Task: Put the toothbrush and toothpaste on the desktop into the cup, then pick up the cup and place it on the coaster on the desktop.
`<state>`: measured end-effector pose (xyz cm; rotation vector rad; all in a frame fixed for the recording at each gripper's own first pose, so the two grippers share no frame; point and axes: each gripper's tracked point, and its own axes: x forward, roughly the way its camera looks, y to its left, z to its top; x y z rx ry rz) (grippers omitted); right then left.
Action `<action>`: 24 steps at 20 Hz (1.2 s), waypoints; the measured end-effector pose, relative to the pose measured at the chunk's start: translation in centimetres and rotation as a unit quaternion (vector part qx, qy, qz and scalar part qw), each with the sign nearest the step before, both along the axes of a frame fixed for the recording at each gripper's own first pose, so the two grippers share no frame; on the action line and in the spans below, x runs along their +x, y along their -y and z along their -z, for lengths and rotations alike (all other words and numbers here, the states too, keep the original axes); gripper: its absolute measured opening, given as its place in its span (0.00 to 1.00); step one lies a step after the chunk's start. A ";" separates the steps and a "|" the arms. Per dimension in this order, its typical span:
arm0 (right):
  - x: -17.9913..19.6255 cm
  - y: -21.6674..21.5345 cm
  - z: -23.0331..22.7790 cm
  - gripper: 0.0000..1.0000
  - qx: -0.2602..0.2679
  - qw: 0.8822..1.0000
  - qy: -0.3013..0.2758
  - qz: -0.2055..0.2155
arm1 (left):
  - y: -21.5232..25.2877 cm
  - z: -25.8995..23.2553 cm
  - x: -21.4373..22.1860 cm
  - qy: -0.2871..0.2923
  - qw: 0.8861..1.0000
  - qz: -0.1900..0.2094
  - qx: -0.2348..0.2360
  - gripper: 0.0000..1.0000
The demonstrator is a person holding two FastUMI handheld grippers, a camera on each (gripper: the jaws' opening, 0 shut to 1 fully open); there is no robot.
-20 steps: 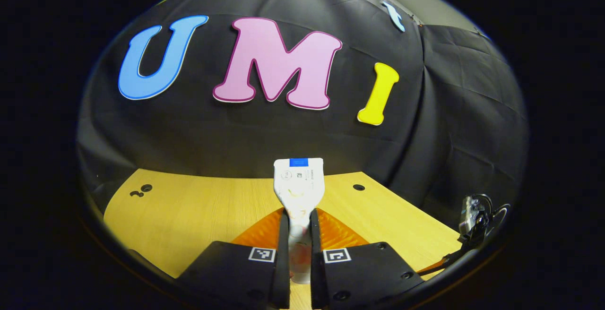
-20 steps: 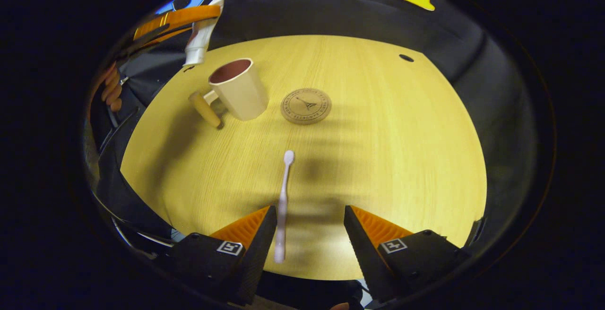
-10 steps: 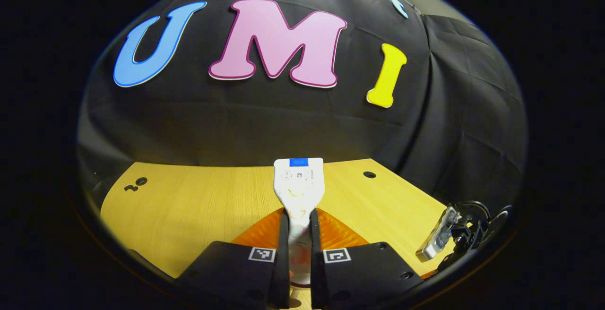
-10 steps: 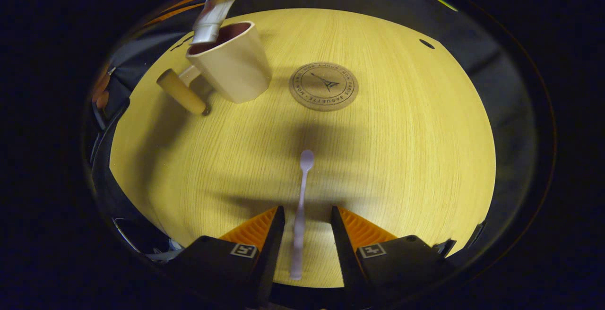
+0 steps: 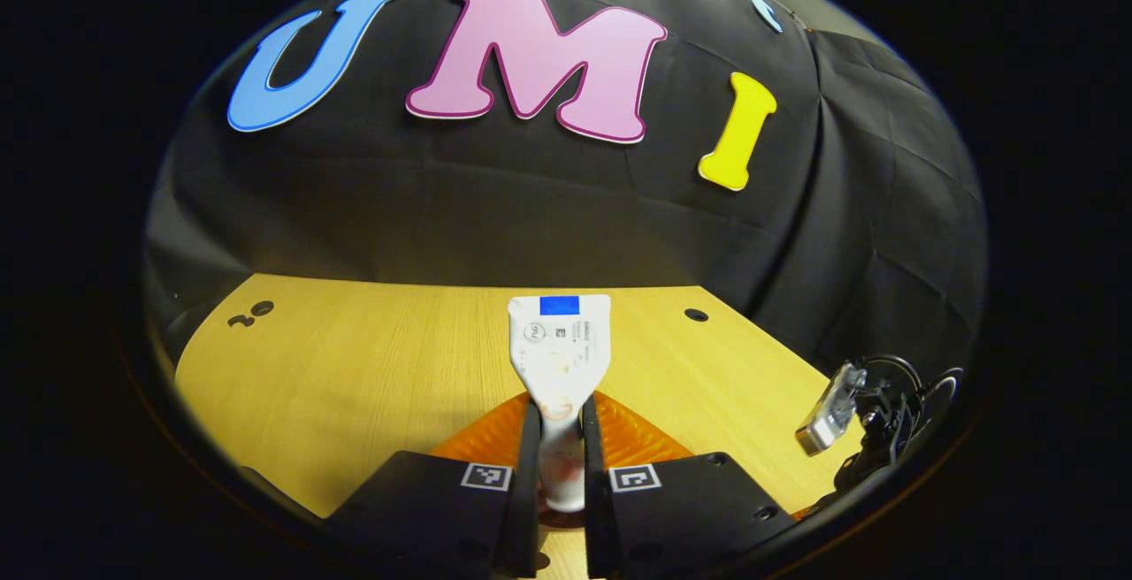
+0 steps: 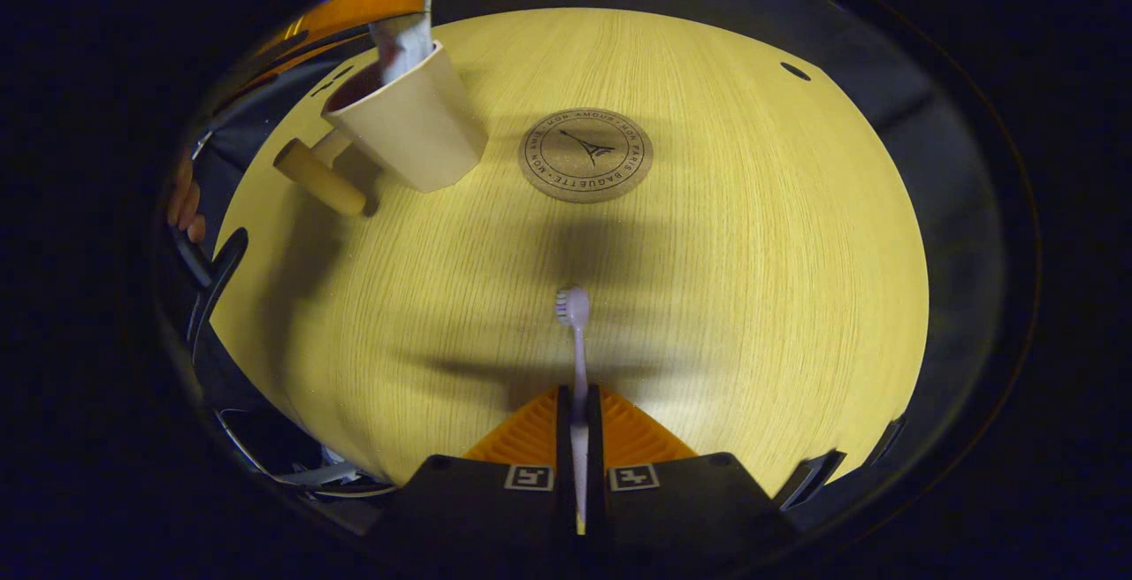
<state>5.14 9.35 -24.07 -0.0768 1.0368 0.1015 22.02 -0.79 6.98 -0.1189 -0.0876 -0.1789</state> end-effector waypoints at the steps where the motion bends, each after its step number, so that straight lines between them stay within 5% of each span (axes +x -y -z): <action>1: -0.1 -0.2 -0.1 0.07 0.012 1.000 0.006 0.001 | 0.1 0.3 -0.2 -0.005 1.000 0.003 -0.001 0.27; 8: 1.9 -0.7 -4.9 0.07 0.097 0.989 0.112 0.011 | 0.1 1.7 -1.8 -0.018 1.000 0.010 0.002 0.41; 9: 2.3 -0.9 -6.1 0.07 0.111 0.985 0.130 0.012 | 0.2 1.5 -2.1 -0.015 1.000 0.011 0.003 0.52; 10: 2.6 -1.1 -7.2 0.07 0.127 0.981 0.149 0.012 | 0.2 1.5 -2.2 -0.015 1.000 0.011 0.006 0.42; 12: 3.4 -2.0 -9.6 0.07 0.155 0.969 0.191 0.005 | 0.1 1.7 -2.6 -0.017 1.000 0.008 0.011 0.53; 13: 3.8 -2.3 -11.0 0.07 0.167 0.963 0.211 0.000 | -0.1 1.8 -3.0 -0.019 1.000 0.005 0.012 0.46; 14: 4.1 -2.7 -12.3 0.07 0.179 0.957 0.230 -0.004 | -0.3 2.0 -3.2 -0.021 1.000 0.002 0.012 0.58; 15: 4.6 -3.0 -13.6 0.07 0.191 0.950 0.247 -0.007 | -0.5 2.1 -3.6 -0.022 1.000 -0.002 0.012 0.56; 21: 7.8 -4.6 -22.0 0.07 0.220 0.913 0.344 -0.023 | -1.5 3.2 -7.5 -0.025 0.999 -0.014 0.019 0.87; 23: 8.8 -5.5 -24.1 0.07 0.230 0.904 0.361 -0.028 | -1.6 3.9 -9.0 -0.030 0.999 -0.013 0.022 0.89; 24: 9.5 -6.1 -24.7 0.07 0.238 0.899 0.367 -0.031 | -1.6 4.4 -9.7 -0.035 0.999 -0.012 0.020 0.82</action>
